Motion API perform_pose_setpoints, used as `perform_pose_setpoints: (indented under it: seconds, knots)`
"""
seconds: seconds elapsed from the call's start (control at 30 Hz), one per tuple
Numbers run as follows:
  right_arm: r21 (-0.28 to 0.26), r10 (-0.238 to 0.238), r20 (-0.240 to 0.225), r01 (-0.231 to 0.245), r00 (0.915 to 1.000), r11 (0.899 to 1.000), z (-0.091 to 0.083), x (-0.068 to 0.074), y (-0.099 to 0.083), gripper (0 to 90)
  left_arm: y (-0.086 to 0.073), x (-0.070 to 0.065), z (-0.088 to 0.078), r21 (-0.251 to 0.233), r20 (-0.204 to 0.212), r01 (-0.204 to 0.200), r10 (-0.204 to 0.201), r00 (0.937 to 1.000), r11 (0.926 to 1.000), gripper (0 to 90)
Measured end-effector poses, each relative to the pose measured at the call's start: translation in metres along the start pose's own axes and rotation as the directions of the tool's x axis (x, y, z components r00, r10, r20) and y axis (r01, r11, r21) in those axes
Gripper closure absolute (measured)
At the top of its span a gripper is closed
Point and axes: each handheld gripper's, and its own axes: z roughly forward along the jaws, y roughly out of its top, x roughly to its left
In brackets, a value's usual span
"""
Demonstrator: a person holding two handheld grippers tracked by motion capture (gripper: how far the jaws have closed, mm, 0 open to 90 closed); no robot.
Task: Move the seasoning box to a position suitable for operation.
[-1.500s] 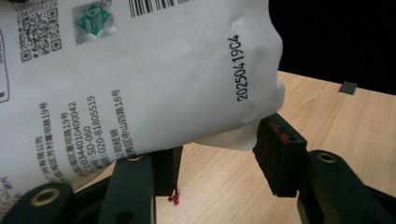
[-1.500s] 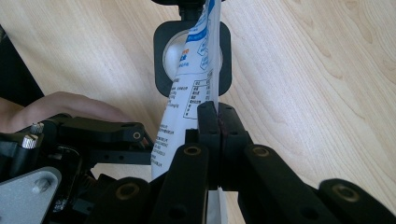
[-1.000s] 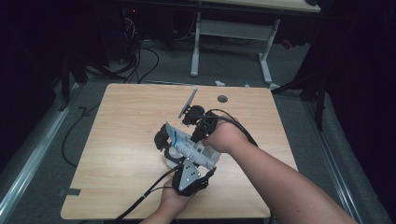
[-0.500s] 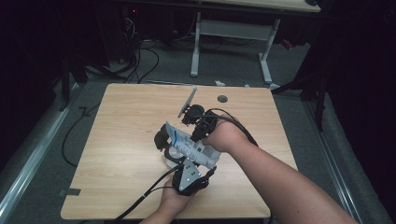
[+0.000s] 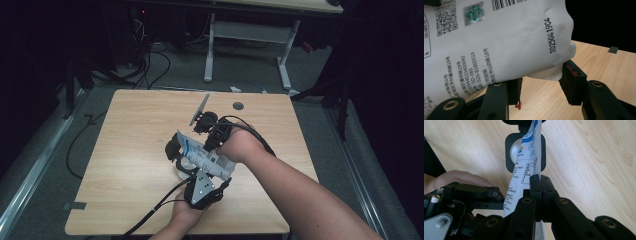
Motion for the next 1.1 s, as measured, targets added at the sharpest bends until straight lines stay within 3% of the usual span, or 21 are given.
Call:
perform_pose_setpoints:
  seconds: [1.1]
  knots:
    - [0.018,-0.016,0.007,0.016,0.9999,1.000,0.0011,-0.0032,0.0045,90.0,0.0037,0.0003,0.0031,-0.008,0.002,0.010,-0.010,1.0000,0.9999,56.4]
